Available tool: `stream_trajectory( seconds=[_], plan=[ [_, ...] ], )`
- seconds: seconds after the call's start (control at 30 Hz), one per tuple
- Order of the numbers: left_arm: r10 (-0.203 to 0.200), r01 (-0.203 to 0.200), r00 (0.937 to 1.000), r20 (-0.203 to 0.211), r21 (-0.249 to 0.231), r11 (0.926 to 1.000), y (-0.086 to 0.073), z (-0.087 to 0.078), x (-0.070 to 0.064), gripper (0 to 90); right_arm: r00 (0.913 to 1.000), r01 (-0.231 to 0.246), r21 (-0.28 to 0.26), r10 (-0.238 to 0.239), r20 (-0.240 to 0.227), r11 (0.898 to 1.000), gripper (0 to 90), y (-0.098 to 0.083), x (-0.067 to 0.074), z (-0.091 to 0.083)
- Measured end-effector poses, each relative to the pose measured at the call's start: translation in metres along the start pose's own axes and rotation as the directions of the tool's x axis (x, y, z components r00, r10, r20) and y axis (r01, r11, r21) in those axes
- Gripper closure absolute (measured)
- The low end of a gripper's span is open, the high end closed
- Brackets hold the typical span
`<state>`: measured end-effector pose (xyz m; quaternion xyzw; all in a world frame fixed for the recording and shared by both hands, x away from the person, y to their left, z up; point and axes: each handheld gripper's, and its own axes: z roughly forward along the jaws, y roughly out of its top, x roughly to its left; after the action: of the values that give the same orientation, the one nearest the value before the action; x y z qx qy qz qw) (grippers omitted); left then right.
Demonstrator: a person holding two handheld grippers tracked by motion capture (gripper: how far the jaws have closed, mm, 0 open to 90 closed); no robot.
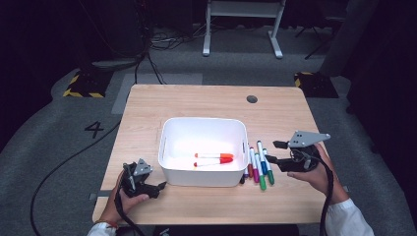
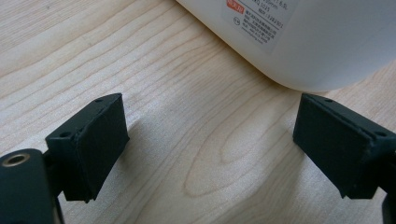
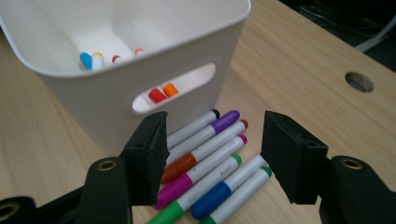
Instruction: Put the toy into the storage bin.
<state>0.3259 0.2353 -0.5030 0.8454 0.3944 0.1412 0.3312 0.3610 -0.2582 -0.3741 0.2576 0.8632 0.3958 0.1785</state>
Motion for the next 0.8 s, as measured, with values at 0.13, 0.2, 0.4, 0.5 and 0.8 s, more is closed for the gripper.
stream_trajectory(
  seconds=[0.13,0.2,0.4,0.5,0.8],
  plan=[
    [0.001,-0.001,1.0,0.0,0.001,1.0,0.0,0.0,0.0,10.2,0.9991,-0.042,0.012,0.042,-0.002,0.999,40.9,-0.022,-0.003,0.005],
    [0.0,0.0,1.0,0.0,0.0,1.0,0.0,0.0,0.0,10.2,0.9986,-0.052,0.024,0.052,0.003,0.998,40.8,-0.029,-0.002,0.008],
    [0.001,-0.001,1.0,0.0,0.001,1.0,0.0,0.0,0.0,10.2,0.9969,-0.076,0.088,0.078,-0.013,0.993,40.4,-0.055,0.002,0.026],
    [0.0,0.0,1.0,-0.001,0.0,1.0,0.0,0.0,0.0,10.2,0.997,-0.075,0.139,0.077,-0.006,0.987,40.5,-0.066,0.005,0.035],
    [-0.001,0.001,1.0,-0.001,-0.001,1.0,0.0,0.0,0.0,10.2,0.9934,-0.114,0.18,0.115,0.006,0.977,41.3,-0.081,0.001,0.047]
  ],
)
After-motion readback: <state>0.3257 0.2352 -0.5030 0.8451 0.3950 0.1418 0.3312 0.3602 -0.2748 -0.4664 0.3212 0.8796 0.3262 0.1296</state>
